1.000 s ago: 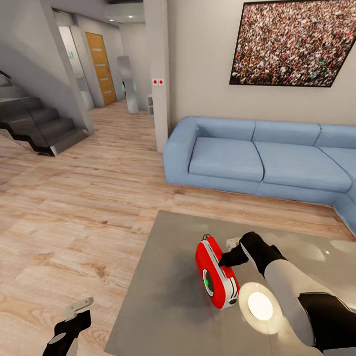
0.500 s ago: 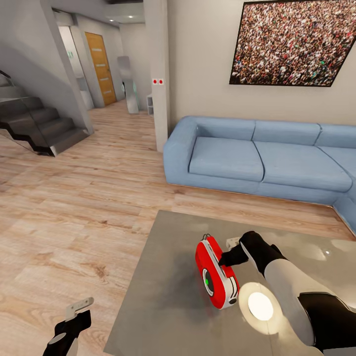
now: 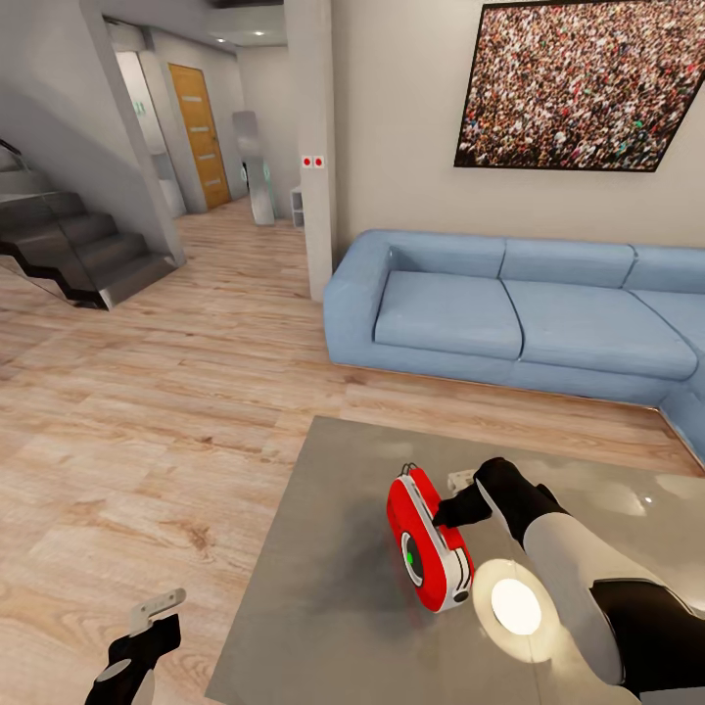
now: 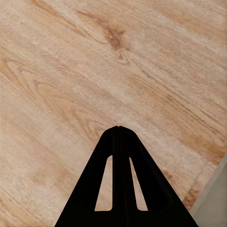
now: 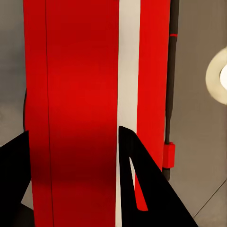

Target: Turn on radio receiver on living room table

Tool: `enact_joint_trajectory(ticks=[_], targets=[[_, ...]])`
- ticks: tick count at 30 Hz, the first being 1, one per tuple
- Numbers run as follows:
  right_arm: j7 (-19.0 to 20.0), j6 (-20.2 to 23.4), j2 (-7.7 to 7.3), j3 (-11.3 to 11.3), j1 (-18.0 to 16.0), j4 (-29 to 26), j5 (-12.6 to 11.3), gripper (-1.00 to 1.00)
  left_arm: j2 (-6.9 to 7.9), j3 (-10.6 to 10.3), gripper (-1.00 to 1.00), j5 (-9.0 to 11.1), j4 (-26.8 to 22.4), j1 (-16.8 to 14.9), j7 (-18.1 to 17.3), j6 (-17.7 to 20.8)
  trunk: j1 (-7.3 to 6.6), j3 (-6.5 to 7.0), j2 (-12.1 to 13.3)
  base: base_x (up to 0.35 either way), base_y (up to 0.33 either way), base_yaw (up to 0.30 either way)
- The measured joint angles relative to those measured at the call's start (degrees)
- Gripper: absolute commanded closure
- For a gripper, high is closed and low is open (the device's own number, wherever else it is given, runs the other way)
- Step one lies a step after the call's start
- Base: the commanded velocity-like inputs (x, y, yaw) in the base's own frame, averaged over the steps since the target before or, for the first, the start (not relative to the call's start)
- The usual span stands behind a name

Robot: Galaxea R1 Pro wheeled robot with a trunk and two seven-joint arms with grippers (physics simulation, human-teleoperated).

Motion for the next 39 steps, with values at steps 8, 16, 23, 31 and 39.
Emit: enact_joint_trajectory(ticks=[8, 16, 23, 31, 39], targets=[[0.0, 0.0, -0.01, 0.0, 0.0, 0.0, -0.03, 1.0, 0.0, 0.0, 1.0, 0.0, 0.0, 0.0, 0.0, 0.0, 0.0, 0.0, 0.0, 0.0, 0.0, 0.0], [-0.03, -0.83, 0.0, -0.23, 0.09, 0.94, 0.04, -1.0, -0.01, -0.01, 1.0, -0.01, 0.02, -0.03, 0.0, -0.01, 0.03, -0.02, 0.02, 0.0, 0.0, 0.0], [-0.03, -0.86, 0.0, -0.22, 0.09, 1.03, 0.1, -1.0, -0.02, -0.03, 1.0, -0.01, 0.02, -0.03, -0.02, -0.01, 0.03, -0.02, 0.02, 0.0, 0.0, 0.0], [-0.03, -0.87, 0.0, -0.23, 0.09, 1.04, 0.09, -1.0, -0.09, -0.1, 1.0, -0.23, 0.02, -0.03, -0.01, -0.28, 0.03, -0.02, 0.02, 0.0, 0.0, 0.0], [-0.03, -0.86, 0.0, -0.24, 0.09, 1.04, 0.06, -1.0, -0.01, -0.12, 1.0, -0.48, 0.02, -0.03, 0.08, -0.35, -0.85, 0.69, 1.61, 0.0, 0.0, 0.0]])
